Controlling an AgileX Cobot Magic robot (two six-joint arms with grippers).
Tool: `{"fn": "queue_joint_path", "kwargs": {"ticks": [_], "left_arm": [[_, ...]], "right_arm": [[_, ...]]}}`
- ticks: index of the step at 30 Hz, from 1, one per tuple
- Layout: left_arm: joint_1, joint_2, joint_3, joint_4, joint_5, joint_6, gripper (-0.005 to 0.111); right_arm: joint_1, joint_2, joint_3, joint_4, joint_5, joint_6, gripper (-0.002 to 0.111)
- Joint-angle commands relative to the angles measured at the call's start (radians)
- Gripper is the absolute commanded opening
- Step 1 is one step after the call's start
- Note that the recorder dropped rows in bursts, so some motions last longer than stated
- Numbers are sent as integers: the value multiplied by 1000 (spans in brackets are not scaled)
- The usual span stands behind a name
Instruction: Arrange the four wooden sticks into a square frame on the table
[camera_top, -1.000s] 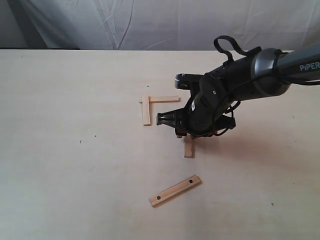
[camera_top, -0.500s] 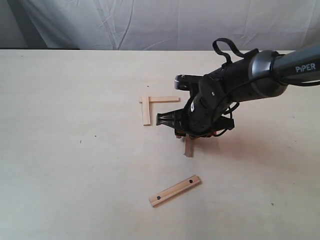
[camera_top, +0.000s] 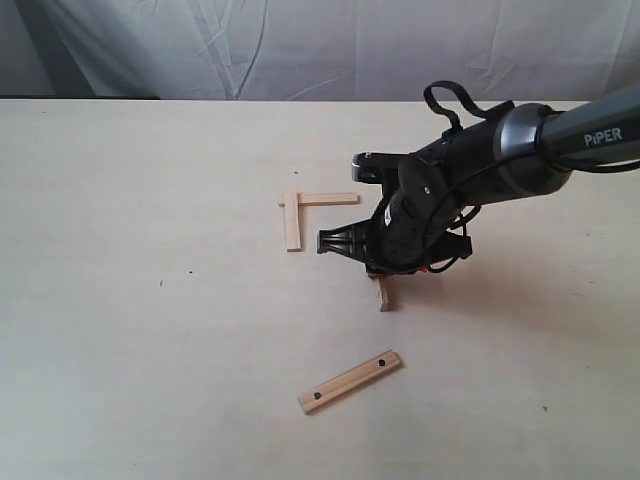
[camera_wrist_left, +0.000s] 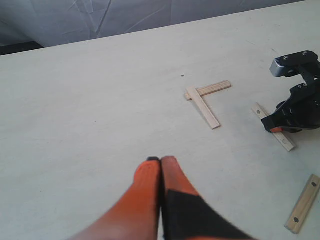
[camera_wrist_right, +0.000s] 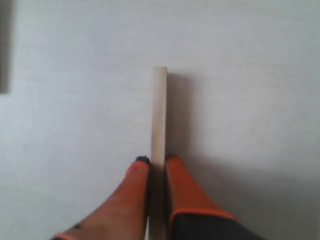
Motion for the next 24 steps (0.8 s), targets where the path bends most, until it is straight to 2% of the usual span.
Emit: {"fn": "queue_joint_path", "kwargs": {"ticks": [1, 5, 8, 12, 13, 15, 22, 24], "left_arm": [[-1, -8, 7, 0, -2, -8, 0], [-1, -8, 7, 0, -2, -8, 0], [-1, -8, 7, 0, -2, -8, 0], [-1, -8, 7, 0, -2, -8, 0], [-1, -8, 7, 0, -2, -8, 0], [-1, -8, 7, 0, -2, -8, 0], [-1, -8, 7, 0, -2, -8, 0], [-1, -8, 7, 0, -2, -8, 0]], "right_arm": [[-4, -9, 8, 4, 33, -2, 0], [-9, -35, 8, 65, 51, -133, -1], [-44, -37, 8, 295, 79, -390, -1], [-134, -35, 8, 726, 166, -837, -1], [-152, -33, 8, 794, 187, -891, -1], [-192, -30, 8, 865, 222, -973, -1], [-245, -2, 8, 852, 234, -979, 0], [-247, 12, 8, 852, 237, -979, 7]]}}
